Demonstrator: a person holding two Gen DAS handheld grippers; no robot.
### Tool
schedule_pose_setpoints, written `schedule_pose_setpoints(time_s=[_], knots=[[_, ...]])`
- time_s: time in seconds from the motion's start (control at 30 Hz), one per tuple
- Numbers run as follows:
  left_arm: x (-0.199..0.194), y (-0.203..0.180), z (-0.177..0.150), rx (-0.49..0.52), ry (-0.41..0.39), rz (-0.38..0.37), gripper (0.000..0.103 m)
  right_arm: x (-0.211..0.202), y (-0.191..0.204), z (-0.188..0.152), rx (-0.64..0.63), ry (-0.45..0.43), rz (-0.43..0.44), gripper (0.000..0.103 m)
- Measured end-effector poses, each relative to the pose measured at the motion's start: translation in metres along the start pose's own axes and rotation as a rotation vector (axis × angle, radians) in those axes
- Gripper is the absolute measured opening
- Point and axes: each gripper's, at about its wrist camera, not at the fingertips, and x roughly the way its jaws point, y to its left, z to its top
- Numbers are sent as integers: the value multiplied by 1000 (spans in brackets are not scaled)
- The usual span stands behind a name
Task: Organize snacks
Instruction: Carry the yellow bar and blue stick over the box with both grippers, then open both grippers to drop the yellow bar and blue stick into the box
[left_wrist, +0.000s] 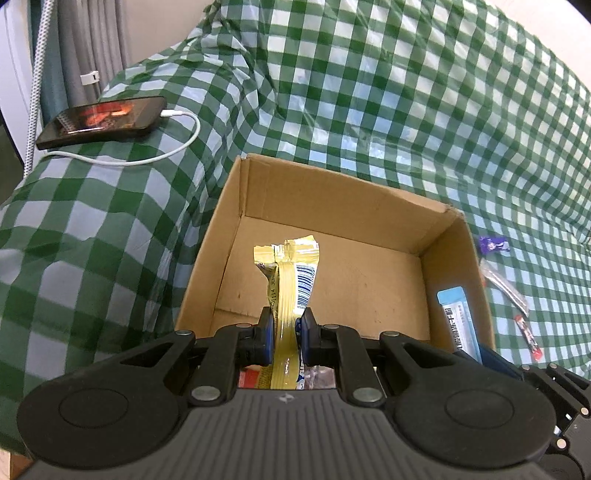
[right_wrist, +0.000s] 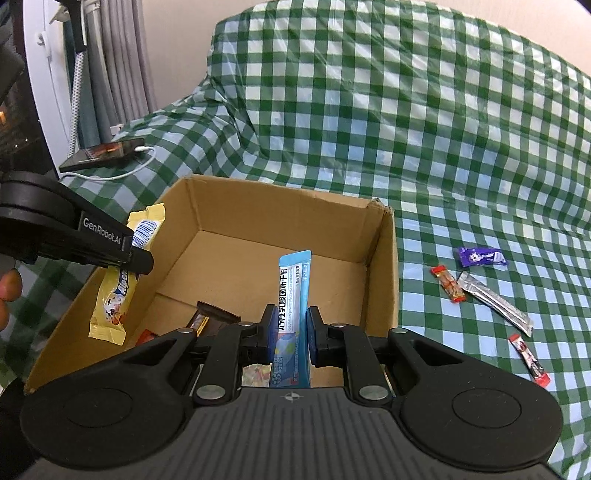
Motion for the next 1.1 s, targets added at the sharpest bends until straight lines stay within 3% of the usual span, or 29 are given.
schedule_pose_setpoints(time_s=[0.53, 0.6, 0.63, 0.67, 0.7, 0.73, 0.77, 0.8, 0.93, 1.1], knots=[[51, -6, 19, 32, 43, 41, 15, 57, -10, 11, 29, 34, -7, 19], [53, -9, 22, 45, 30, 55, 23, 60, -12, 14, 40, 29, -5, 20], [52, -10, 24, 58, 14, 62, 48, 60, -13, 16, 50, 22, -5, 21], [48, -10, 25, 68, -3, 68, 85, 60, -13, 18, 61, 18, -4, 33], [44, -11, 26, 70, -25, 82, 98, 61, -15, 22, 77, 18, -7, 55], [37, -10, 26, 63, -59, 99, 103, 59, -17, 25, 101, 15, -15, 66], [29, -9, 24, 59, -99, 108, 103, 56, -19, 27, 127, 12, -23, 79], [23, -8, 21, 69, -112, 108, 103, 52, -20, 28, 147, 8, -24, 82], [1, -3, -2, 124, -73, 120, 103, 32, -17, 22, 160, 36, 4, 90], [-38, 9, -47, 99, -38, 120, 103, -15, -1, -1, 116, 41, 16, 100]])
